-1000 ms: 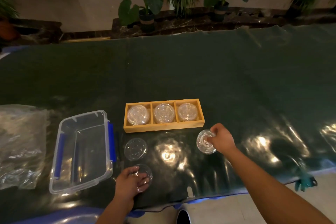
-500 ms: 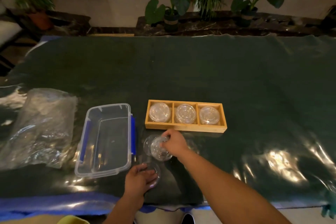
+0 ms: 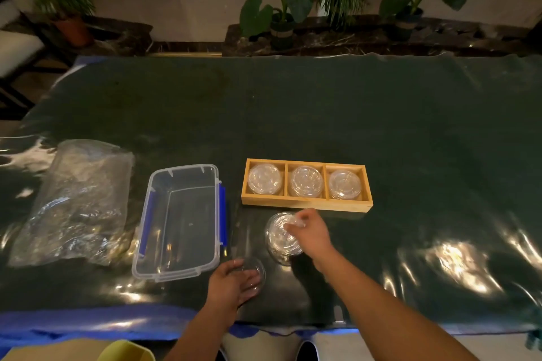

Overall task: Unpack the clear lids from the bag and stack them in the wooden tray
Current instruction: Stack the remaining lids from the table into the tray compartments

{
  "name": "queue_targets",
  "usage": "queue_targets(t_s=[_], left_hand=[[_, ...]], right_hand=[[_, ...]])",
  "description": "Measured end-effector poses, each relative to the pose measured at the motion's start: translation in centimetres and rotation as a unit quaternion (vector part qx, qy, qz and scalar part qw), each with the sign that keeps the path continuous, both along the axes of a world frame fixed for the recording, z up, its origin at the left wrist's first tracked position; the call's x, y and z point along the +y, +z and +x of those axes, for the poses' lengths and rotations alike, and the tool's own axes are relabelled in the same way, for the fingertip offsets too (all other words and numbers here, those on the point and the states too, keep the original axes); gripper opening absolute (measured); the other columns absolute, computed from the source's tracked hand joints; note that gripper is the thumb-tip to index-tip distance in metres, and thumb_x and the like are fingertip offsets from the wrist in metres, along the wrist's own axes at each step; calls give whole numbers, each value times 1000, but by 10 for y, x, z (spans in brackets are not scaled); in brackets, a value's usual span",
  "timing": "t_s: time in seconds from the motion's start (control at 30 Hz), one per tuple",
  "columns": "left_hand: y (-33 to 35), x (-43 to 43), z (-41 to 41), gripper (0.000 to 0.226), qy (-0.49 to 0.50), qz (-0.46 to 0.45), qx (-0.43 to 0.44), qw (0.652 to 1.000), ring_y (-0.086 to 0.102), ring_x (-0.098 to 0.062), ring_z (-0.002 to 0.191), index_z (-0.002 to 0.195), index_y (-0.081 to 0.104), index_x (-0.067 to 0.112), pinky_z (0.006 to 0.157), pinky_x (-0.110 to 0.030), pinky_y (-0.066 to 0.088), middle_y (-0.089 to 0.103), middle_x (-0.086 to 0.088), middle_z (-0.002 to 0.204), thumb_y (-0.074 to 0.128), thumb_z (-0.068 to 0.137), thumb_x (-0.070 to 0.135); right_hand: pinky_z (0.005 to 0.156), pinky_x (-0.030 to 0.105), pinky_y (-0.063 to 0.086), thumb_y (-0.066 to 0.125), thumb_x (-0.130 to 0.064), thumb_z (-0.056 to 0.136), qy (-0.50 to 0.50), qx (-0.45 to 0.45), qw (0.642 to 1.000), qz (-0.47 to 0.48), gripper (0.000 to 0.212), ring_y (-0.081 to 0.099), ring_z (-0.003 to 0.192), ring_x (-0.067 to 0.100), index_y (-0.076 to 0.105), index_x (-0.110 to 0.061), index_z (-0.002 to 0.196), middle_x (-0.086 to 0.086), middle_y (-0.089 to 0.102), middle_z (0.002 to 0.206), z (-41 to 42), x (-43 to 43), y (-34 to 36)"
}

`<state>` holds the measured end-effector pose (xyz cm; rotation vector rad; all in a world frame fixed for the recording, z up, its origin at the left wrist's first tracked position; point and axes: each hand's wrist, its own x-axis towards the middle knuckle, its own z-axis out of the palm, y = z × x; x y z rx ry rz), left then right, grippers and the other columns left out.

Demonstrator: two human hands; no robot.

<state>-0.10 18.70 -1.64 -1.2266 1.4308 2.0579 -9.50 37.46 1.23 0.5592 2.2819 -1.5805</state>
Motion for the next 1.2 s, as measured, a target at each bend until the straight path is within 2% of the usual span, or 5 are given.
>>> queue_targets(t_s=[0.2,0.4,0.57,0.93,1.2], left_hand=[[9,5,-8,34,-26,52,34,998,78,-38,92,125,58,15,73,-48,63,77,-24,105,60,97,-3],[27,26,-22,58,-74,158,56,983,72,-41,111,130,62,12,82,-49,61,73,-23,123,49,98,59],[31,44,-27,54,-70,117,129,982,72,-37,111,131,62,21,80,-51,61,65,-20,133,79,80,28],[41,82,-38,23,-22,89,165,982,79,-23,81,114,67,12,59,-30,61,80,-14,100,57,97,1],[40,95,-38,23,-66,0,165,984,77,-24,89,109,72,18,71,-33,61,78,-9,103,67,93,3]], right_hand=[[86,41,58,75,-9,86,-44,-43,987,-147,31,66,102,28,61,-15,112,6,65,112,26,17,25],[89,35,58,68,-13,92,-2,-24,993,-113,26,65,99,13,62,-19,117,-2,66,111,42,-3,30],[80,25,58,69,-19,92,15,-1,995,-96,23,68,93,7,64,-23,114,-7,70,103,56,-6,33],[114,41,39,49,-21,103,28,18,999,-17,50,47,136,20,39,-16,152,3,47,151,68,10,35],[66,32,62,63,5,88,-116,-35,975,-189,29,76,73,17,70,-17,105,3,78,78,70,39,32]])
